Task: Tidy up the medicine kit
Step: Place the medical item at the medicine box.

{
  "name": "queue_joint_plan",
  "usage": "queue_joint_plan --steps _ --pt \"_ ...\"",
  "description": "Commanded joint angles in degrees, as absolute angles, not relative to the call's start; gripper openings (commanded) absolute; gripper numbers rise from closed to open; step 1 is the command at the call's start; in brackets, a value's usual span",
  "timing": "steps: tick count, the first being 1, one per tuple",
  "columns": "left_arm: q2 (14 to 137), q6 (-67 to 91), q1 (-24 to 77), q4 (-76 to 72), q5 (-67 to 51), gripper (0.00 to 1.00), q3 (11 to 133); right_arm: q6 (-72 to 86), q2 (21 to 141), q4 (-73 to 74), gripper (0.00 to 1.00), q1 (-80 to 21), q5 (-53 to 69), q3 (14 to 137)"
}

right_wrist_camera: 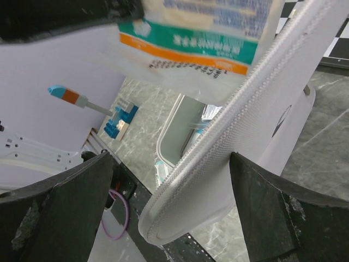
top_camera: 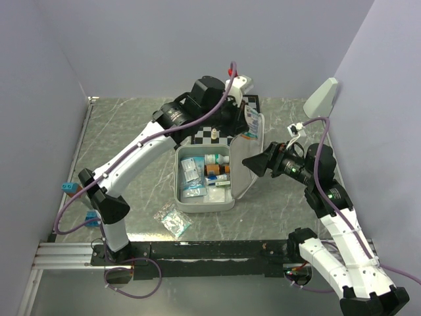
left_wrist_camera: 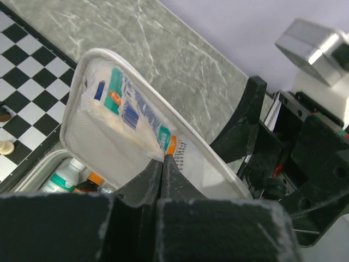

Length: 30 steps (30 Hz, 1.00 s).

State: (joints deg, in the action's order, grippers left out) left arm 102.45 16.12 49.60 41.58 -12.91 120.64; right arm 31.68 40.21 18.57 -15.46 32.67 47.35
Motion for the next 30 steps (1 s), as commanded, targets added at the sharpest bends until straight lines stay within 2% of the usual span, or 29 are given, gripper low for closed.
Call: queue_joint_plan --steps 1,18,30 --pt "103.8 13.1 50.1 42.5 -15.8 0.01 121.3 31.6 40.7 17.1 0.94 -14.9 33.6 50.1" --pt "106.1 8.7 50.1 46.3 -11.3 0.01 126.1 30.1 40.2 19.8 0.94 -14.9 31.6 49.9" --pt "99.8 -1.6 50.1 44.5 -6.7 0.01 121.0 30.1 40.2 20.1 0.94 -14.9 31.9 50.5"
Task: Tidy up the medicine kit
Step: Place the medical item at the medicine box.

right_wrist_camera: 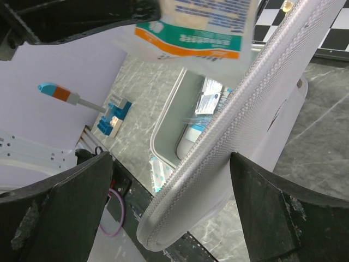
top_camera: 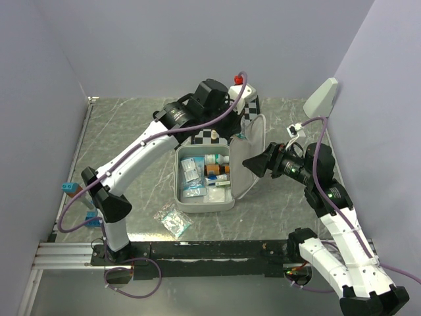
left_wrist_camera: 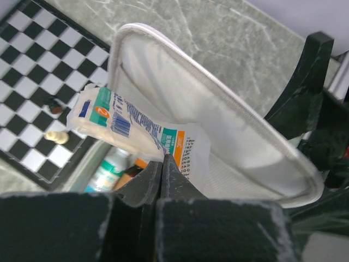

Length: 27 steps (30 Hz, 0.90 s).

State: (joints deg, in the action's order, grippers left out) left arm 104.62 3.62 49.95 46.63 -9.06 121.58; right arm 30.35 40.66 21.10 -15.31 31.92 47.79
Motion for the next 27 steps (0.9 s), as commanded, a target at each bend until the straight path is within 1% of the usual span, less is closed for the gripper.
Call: queue_joint_plan --steps 1,9,15,27 --pt "99.5 -1.8 50.1 44.1 -6.3 0.01 120.8 30.2 40.2 20.0 0.94 -14.9 32.0 50.5" --pt "99.7 -3.3 50.6 43.9 -9.3 0.01 122.0 30.5 40.0 19.9 0.95 -14.9 32.1 50.7" --pt "102.2 -5.7 54.7 45.0 -8.0 0.01 123.0 30.6 40.3 20.0 0.95 -14.8 32.3 51.2" --pt "106.0 -5.0 56.3 45.4 -11.2 0.01 124.7 30.9 40.3 19.5 0.95 -14.8 32.6 51.2"
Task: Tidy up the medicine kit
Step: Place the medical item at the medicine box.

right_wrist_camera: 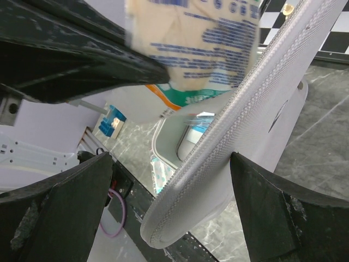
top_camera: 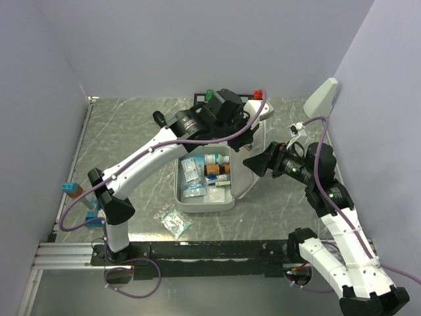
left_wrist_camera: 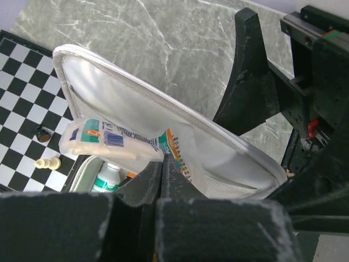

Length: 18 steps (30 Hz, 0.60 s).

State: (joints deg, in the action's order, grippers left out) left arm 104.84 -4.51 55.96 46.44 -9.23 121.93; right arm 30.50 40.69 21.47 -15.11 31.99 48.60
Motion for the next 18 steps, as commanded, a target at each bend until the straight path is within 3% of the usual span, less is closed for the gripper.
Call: queue_joint_plan --steps 1,18 --pt "106.4 -4.7 56.3 45.4 -11.3 0.01 125.0 30.9 40.2 19.6 0.95 -14.8 32.6 51.2" --pt "110.6 -6.2 57.5 44.7 -8.8 0.01 123.8 29.8 40.2 20.5 0.95 -14.8 32.5 50.5"
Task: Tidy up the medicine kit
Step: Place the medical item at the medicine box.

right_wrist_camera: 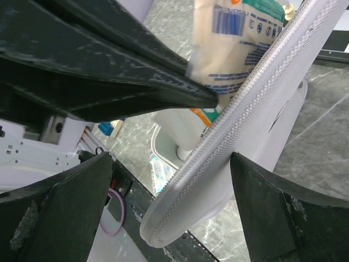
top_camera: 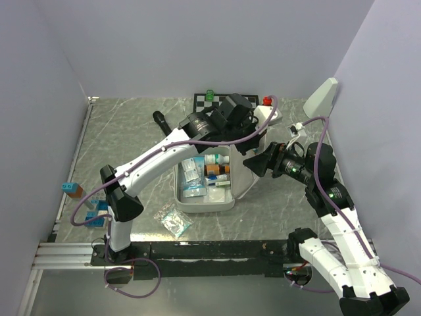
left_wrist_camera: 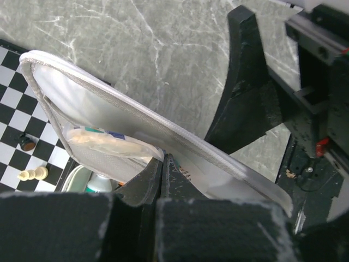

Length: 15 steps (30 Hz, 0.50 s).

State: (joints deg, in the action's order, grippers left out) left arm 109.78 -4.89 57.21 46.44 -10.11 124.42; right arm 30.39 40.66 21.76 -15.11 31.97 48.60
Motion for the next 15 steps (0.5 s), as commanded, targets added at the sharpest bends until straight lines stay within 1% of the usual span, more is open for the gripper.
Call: queue_joint_plan --steps 1,8,12,13,14,15 --pt "110.7 -6.3 57.5 44.5 -8.6 0.01 123.3 29.8 40.2 20.5 0.95 -14.7 32.5 50.5" --pt "111.7 -6.6 57.2 43.9 -7.0 0.01 120.1 29.4 40.0 20.7 0.95 -14.8 32.4 50.2" --pt "112.3 -5.4 57.1 43.9 -4.5 0.01 121.0 29.3 40.2 20.9 0.95 -14.9 32.4 49.8" --pt "112.1 -4.7 57.1 43.7 -3.6 0.04 121.9 29.3 40.2 20.9 0.95 -14.8 32.4 49.7" --pt "111.6 -4.0 57.1 43.4 -3.6 0.13 122.4 29.2 40.0 20.9 0.95 -14.8 32.4 49.7" --pt "111.0 -3.6 57.0 43.1 -3.6 0.31 123.0 29.2 40.0 21.0 0.95 -14.8 32.4 49.7"
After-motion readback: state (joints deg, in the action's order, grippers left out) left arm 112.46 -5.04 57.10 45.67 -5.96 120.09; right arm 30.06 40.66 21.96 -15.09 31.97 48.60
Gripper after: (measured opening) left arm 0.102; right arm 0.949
